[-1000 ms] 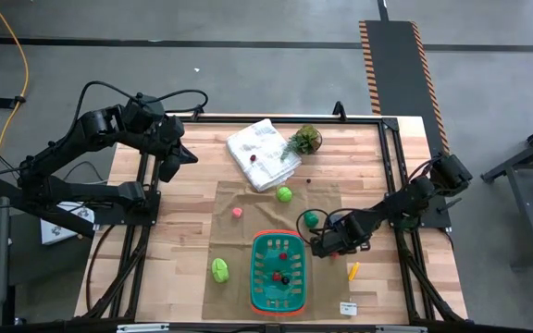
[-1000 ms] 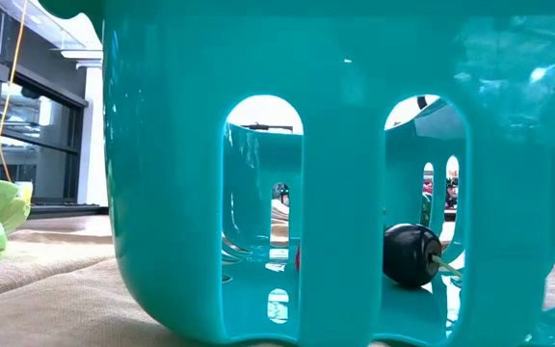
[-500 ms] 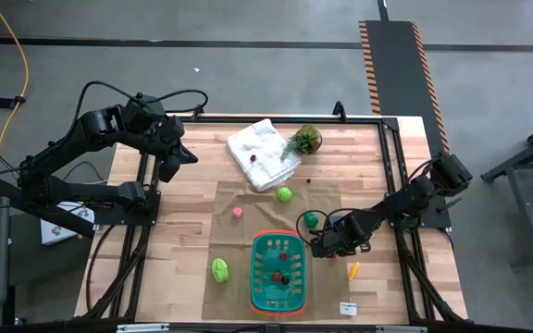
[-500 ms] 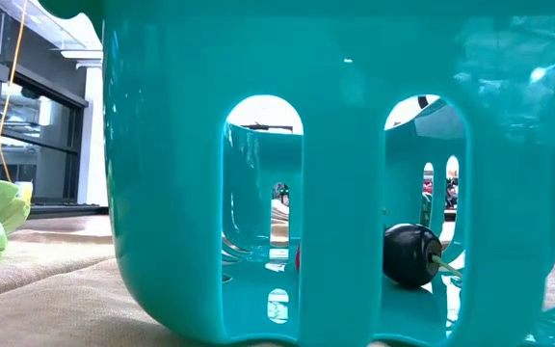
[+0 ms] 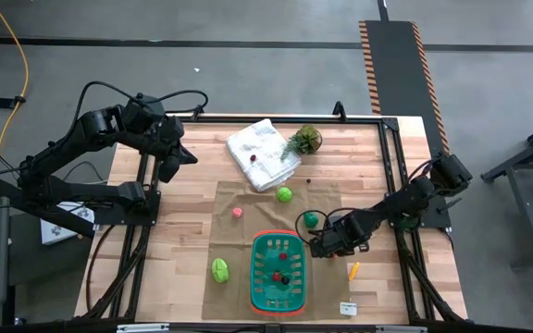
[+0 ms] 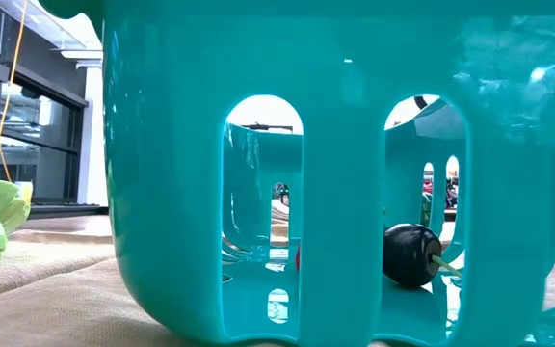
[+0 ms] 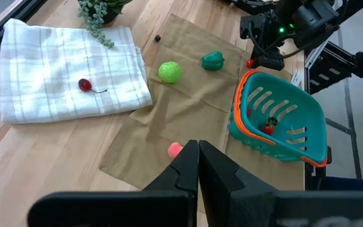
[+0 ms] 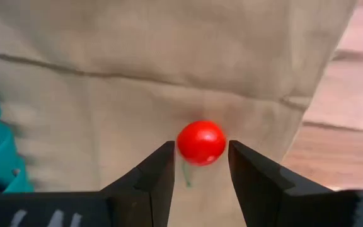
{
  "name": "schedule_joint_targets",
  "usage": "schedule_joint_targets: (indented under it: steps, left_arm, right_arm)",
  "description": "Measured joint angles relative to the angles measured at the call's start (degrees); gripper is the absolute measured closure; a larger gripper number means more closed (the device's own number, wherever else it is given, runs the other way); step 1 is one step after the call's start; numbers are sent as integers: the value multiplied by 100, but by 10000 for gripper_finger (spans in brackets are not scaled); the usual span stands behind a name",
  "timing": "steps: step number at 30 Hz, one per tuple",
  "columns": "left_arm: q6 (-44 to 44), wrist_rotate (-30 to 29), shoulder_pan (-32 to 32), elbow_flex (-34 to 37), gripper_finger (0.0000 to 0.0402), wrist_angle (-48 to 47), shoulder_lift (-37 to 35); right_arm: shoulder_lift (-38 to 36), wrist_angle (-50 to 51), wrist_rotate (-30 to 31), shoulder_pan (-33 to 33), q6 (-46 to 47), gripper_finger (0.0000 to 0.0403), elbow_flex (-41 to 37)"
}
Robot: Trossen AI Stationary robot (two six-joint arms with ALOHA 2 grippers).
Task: Pick and placing Produce into tupperware
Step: Put the bottom red cherry into the blue bin
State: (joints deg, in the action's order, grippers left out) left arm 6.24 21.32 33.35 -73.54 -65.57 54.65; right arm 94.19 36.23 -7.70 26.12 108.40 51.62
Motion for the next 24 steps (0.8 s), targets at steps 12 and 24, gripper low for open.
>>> schedule_joint_targets:
  steps: [12, 24]
  left_arm:
    - [0, 0, 2, 0, 401, -110, -2]
    - [0, 6, 1, 1, 401, -114, -7]
  right_arm:
    - [1, 55, 12, -146, -87, 265, 0]
    - [267, -159, -183, -135, -192, 265, -2]
